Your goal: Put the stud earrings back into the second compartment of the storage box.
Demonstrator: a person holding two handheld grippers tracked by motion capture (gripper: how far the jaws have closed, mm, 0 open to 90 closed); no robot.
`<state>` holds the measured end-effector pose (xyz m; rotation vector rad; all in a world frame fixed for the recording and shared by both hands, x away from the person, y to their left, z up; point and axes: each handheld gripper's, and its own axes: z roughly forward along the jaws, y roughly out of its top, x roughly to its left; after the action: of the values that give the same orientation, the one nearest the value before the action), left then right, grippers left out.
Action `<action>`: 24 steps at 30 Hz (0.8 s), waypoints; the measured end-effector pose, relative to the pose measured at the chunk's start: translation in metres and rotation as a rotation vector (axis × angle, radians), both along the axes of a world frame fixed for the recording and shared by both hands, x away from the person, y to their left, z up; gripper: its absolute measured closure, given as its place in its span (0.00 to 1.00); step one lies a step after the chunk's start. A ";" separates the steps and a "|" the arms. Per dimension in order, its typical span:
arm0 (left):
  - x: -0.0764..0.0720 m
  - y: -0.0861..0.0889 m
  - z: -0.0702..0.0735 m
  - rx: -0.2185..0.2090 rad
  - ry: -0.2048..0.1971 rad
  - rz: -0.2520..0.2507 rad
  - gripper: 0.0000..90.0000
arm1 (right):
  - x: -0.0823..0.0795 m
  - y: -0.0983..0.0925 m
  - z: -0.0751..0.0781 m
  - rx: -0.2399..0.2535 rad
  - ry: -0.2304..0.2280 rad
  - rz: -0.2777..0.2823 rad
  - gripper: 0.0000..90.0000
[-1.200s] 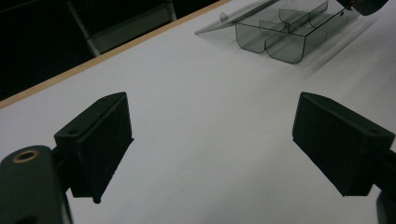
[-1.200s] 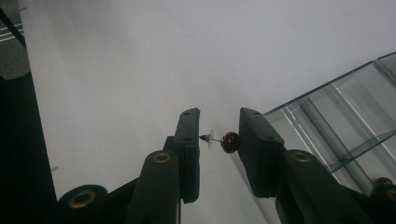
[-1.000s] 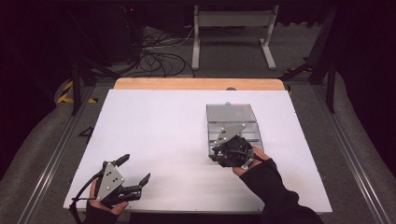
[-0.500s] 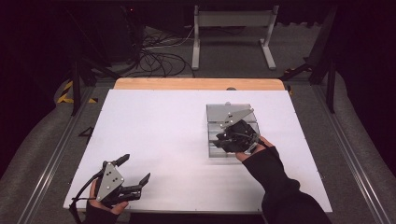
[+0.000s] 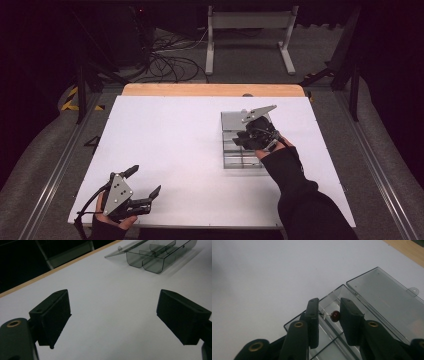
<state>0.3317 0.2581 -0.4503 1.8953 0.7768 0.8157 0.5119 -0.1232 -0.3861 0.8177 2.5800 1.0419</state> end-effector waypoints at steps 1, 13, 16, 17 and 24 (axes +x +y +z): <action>0.000 0.000 0.000 0.000 0.000 0.001 0.14 | 0.003 -0.001 -0.001 0.004 0.002 0.000 0.77; 0.000 0.000 0.000 -0.002 0.001 -0.003 0.14 | 0.030 -0.010 -0.017 -0.005 -0.013 -0.077 0.77; -0.001 0.000 0.000 -0.001 0.000 -0.006 0.14 | 0.037 -0.011 -0.023 -0.017 0.000 -0.099 0.77; -0.001 0.000 0.000 -0.001 0.000 -0.005 0.14 | 0.039 -0.011 -0.024 -0.025 0.004 -0.105 0.77; 0.000 0.000 0.000 -0.002 0.000 -0.003 0.14 | 0.047 -0.014 -0.035 -0.067 0.049 -0.137 0.77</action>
<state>0.3314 0.2580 -0.4501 1.8950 0.7742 0.8123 0.5592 -0.1369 -0.4209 0.9984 2.5418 0.9026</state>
